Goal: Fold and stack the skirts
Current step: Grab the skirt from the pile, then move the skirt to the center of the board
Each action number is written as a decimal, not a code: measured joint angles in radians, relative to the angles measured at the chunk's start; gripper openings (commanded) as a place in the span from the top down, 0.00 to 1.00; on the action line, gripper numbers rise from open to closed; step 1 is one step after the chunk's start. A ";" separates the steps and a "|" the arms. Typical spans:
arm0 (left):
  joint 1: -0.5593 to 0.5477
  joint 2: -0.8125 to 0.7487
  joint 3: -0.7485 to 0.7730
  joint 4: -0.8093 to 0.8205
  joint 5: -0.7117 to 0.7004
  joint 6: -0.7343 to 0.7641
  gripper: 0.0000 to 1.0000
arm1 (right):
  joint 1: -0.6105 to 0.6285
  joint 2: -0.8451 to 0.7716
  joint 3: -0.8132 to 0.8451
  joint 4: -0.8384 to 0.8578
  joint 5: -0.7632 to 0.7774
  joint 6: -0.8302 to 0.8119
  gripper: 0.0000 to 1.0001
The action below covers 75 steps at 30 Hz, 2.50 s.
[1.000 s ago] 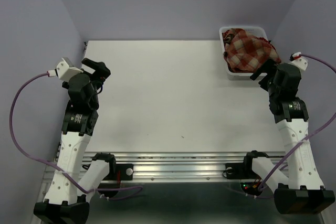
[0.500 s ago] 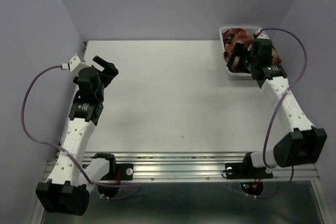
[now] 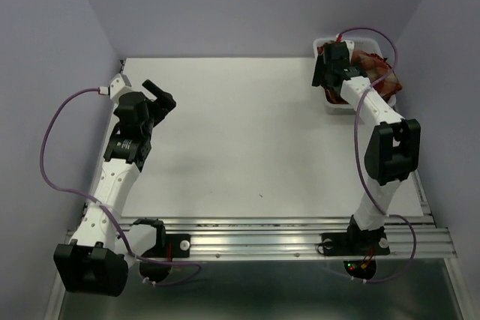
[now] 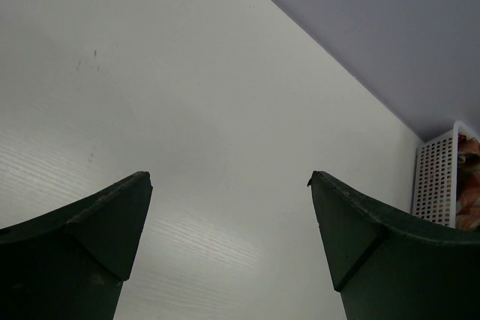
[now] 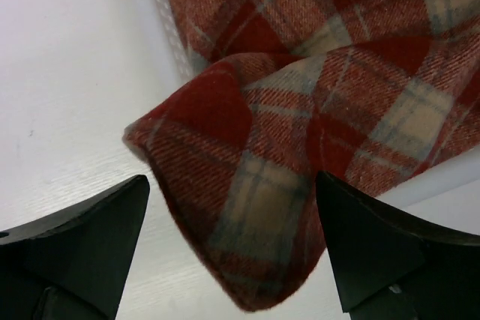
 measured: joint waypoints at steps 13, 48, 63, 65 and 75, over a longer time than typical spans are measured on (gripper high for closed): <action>0.000 0.023 0.000 -0.001 0.018 0.002 0.01 | 0.000 0.026 0.086 0.032 0.120 -0.095 0.99; 0.000 -0.129 0.081 -0.132 0.001 -0.016 0.01 | 0.372 -0.109 0.382 0.310 -0.536 -0.352 0.88; 0.000 -0.002 -0.080 -0.107 0.159 -0.005 0.01 | 0.370 -0.440 -0.586 0.255 -0.327 -0.086 0.00; -0.002 -0.004 -0.125 -0.102 0.194 -0.005 0.01 | 0.370 -0.473 -0.586 0.243 -0.306 -0.051 0.00; -0.225 0.090 -0.257 -0.009 0.291 -0.026 0.01 | 0.370 -0.566 -0.631 0.146 -0.159 0.182 0.00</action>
